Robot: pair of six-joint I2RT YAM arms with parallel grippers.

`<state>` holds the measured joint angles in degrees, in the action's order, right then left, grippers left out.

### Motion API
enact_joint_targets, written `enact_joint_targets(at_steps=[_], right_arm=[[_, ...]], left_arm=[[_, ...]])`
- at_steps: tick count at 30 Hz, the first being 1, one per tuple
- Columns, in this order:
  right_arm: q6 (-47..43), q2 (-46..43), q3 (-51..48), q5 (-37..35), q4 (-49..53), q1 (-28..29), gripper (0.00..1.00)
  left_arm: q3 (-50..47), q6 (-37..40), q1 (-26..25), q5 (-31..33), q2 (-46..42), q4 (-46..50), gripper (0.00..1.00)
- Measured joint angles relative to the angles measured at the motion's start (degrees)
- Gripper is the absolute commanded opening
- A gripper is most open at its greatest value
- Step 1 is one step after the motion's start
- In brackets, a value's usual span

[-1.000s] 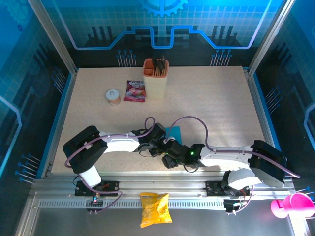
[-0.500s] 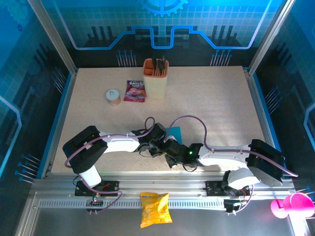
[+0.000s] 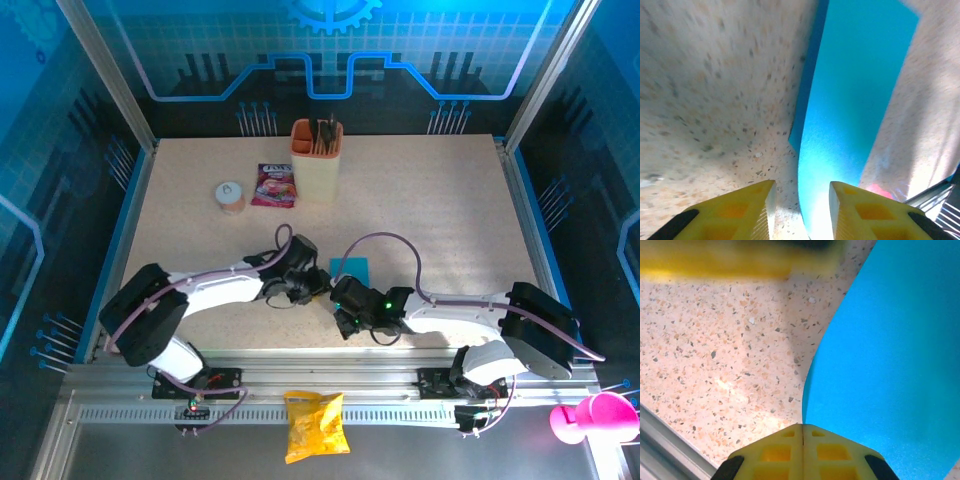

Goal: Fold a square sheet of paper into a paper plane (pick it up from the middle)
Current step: Third fold the triangle at the center of the table.

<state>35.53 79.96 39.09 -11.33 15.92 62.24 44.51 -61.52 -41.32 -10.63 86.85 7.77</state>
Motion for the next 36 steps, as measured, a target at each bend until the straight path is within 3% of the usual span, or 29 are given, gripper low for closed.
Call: enact_joint_targets(at_steps=[6,18,36], right_arm=[[-0.5,0.3,0.0,3.1,-0.9,-0.5,0.00],[-0.7,0.3,0.0,6.5,-1.9,-0.9,0.00],[-1.7,0.3,0.0,10.3,-1.9,-6.5,0.00]], left_arm=[[4.0,7.6,5.0,-3.6,-0.2,4.0,0.33],[20.3,16.1,4.9,-13.0,18.1,4.0,0.30],[27.3,22.8,4.7,-14.7,29.4,7.5,0.26]])
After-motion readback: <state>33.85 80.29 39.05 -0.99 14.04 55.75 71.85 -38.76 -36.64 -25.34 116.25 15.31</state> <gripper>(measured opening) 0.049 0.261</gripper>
